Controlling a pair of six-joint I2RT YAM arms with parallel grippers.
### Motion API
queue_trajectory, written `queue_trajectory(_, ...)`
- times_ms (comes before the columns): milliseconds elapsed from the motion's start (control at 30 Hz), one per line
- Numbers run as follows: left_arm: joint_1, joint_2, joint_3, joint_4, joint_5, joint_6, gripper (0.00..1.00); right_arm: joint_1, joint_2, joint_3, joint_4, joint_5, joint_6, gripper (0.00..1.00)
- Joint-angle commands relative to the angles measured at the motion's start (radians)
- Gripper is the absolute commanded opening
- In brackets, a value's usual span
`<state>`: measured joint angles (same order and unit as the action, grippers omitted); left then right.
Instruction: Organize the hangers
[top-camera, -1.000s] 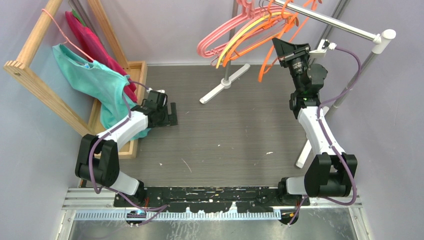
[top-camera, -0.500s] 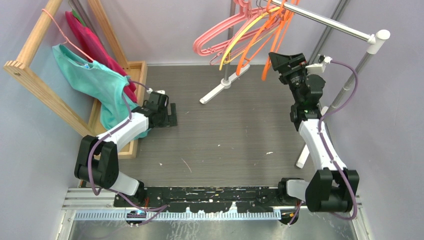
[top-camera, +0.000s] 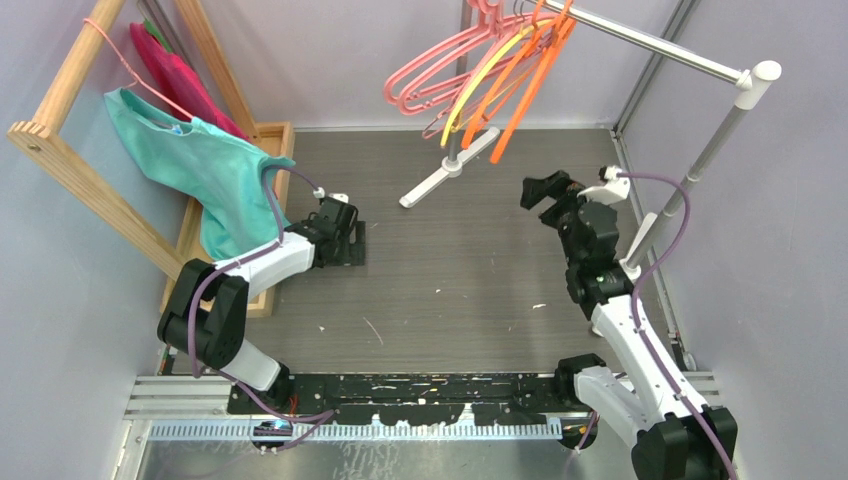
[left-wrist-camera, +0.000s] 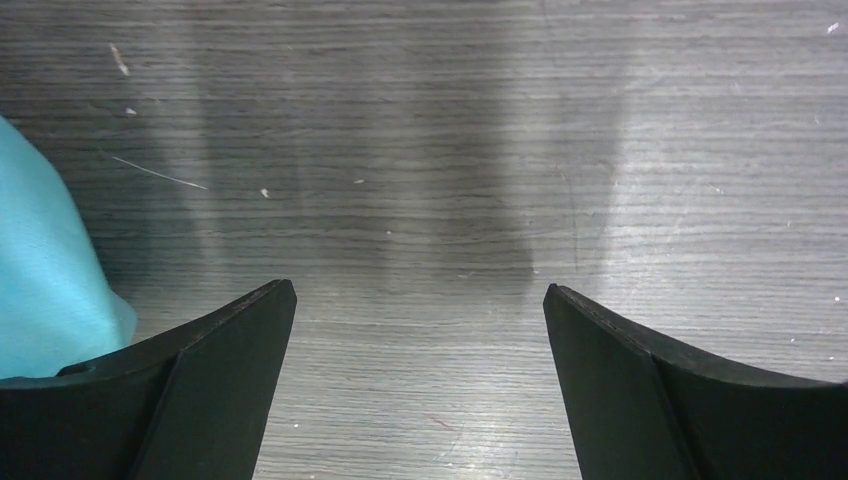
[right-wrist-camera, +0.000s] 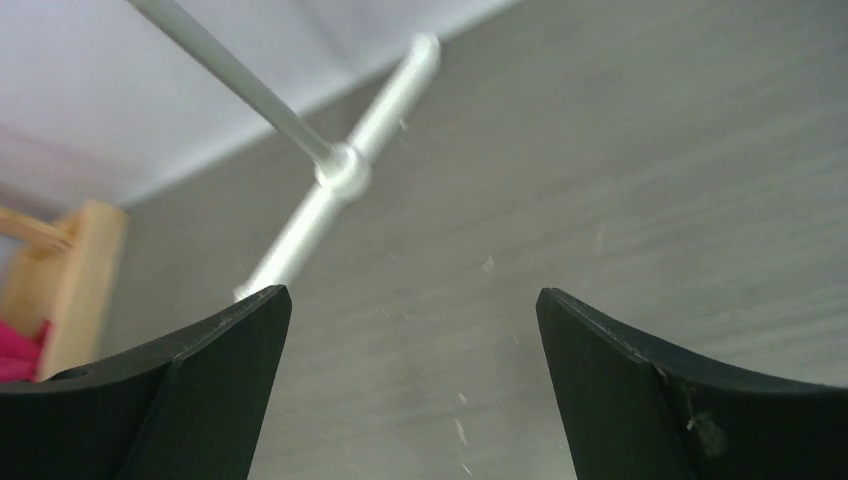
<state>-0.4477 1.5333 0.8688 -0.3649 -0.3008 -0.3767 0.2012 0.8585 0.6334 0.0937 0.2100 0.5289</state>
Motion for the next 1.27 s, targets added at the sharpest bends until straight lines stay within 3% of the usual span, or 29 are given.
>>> queue_trajectory(0, -0.033, -0.018, -0.032, 0.114, -0.026, -0.004, 0.98, 0.081, -0.023, -0.075, -0.046, 0.1, -0.102, 1.0)
queue_trajectory(233, -0.062, -0.103, -0.077, 0.159, 0.0, 0.019, 0.98, 0.268, 0.163, -0.043, -0.015, 0.123, -0.226, 1.0)
queue_trajectory(433, -0.063, -0.151, -0.098, 0.163, 0.021, 0.035, 0.98, 0.326, 0.31, 0.011, 0.051, 0.099, -0.214, 1.0)
queue_trajectory(1233, -0.063, -0.226, -0.148, 0.218, 0.037, 0.038, 0.98, 0.343, 0.326, -0.015, 0.066, 0.239, -0.211, 1.0)
